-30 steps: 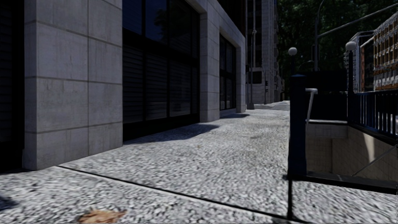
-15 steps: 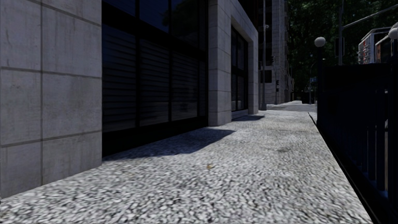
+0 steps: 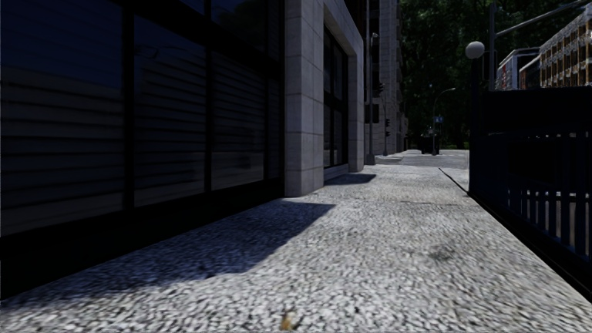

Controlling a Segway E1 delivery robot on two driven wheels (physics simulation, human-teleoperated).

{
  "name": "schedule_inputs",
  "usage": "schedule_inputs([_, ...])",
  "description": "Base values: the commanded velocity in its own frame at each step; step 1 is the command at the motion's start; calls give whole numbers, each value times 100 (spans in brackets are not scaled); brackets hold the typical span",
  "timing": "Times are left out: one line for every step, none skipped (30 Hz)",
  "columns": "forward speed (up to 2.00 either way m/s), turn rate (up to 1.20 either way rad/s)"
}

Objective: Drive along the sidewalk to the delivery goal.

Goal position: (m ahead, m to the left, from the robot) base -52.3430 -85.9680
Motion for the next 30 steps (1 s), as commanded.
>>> schedule_inputs([200, -39])
schedule_inputs([200, -39])
schedule_inputs([200, -39])
schedule_inputs([200, -39])
schedule_inputs([200, -39])
schedule_inputs([200, -39])
schedule_inputs([200, -39])
schedule_inputs([200, -39])
schedule_inputs([200, -39])
schedule_inputs([200, -39])
schedule_inputs([200, -39])
schedule_inputs([200, -39])
schedule_inputs([200, -39])
schedule_inputs([200, -39])
schedule_inputs([200, -39])
schedule_inputs([200, -39])
schedule_inputs([200, -39])
schedule_inputs([200, -39])
schedule_inputs([200, -39])
schedule_inputs([200, -39])
schedule_inputs([200, -39])
schedule_inputs([200, -39])
schedule_inputs([200, -39])
schedule_inputs([200, -39])
schedule_inputs([200, -39])
schedule_inputs([200, -39])
schedule_inputs([200, -39])
schedule_inputs([200, -39])
schedule_inputs([200, -39])
schedule_inputs([200, -39])
